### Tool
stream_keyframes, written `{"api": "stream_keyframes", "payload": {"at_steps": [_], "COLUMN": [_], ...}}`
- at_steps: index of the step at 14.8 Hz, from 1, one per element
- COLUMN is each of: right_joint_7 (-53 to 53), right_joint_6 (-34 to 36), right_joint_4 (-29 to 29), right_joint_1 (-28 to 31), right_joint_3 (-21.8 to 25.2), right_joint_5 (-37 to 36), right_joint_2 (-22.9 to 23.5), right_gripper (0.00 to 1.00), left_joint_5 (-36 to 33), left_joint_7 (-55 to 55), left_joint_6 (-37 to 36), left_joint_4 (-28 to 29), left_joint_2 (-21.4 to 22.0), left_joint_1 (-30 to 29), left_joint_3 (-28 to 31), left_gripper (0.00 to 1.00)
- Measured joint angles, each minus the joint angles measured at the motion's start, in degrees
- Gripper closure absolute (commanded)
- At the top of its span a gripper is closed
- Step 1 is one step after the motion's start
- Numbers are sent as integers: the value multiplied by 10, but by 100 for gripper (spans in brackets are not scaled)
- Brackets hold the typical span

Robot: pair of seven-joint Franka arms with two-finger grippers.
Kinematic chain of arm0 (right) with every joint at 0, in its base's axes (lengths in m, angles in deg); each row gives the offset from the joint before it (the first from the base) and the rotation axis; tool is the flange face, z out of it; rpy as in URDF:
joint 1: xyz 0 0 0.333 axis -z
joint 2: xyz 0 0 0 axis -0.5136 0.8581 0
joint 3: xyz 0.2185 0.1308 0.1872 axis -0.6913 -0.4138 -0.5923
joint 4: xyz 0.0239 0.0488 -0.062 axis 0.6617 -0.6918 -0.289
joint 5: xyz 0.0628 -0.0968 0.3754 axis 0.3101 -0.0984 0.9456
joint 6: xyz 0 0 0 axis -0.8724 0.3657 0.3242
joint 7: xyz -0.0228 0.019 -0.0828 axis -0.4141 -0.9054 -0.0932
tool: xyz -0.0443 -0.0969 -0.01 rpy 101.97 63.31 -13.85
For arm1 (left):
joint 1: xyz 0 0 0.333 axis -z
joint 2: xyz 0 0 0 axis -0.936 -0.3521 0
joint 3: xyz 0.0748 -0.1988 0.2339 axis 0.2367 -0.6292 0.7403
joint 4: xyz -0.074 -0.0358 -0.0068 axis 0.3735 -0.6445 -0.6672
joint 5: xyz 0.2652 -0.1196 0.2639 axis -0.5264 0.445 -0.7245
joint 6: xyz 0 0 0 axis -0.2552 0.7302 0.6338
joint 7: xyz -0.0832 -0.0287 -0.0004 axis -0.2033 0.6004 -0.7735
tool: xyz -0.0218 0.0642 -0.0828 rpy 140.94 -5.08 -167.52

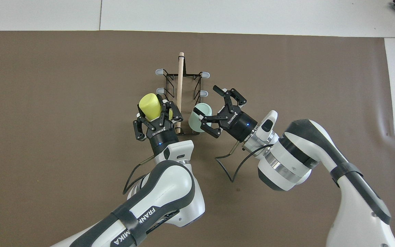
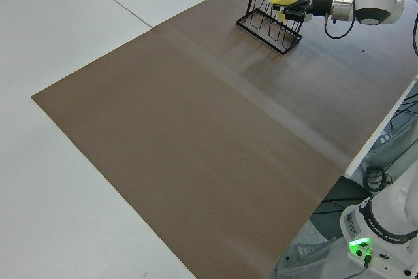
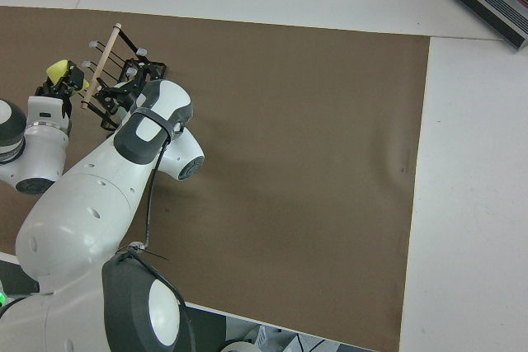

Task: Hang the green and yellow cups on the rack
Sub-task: 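Open the right gripper and pull it back from the green cup, then open the left gripper and pull it back from the yellow cup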

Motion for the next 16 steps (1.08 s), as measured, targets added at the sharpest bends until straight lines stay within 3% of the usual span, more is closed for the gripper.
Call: {"api": "stream_keyframes", "payload": {"at_steps": [2,3,4,16], "right_joint_7": [3,8,14,184], "right_joint_6": [-2,-2,-2,-2], "right_joint_4": [0,0,0,39], "right_joint_1": [13,22,31,153], "right_joint_3": [0,1,1,2], "right_joint_5": [-11,-22,-36,-343], "right_joint_2": [-8,-11,-14,-41], "right_gripper": [0,0,0,0], "left_joint_5": [0,0,0,19], "left_joint_7": [-1,-1,-1,15], "left_joint_6": [-1,-5,-12,-18], "left_joint_4": [0,0,0,-13], "left_joint_2": [-1,-1,-1,6], "left_joint_1": [0,0,1,0], "left_joint_3": [-1,-2,-3,-13], "left_gripper": [48,11,0,0]}}
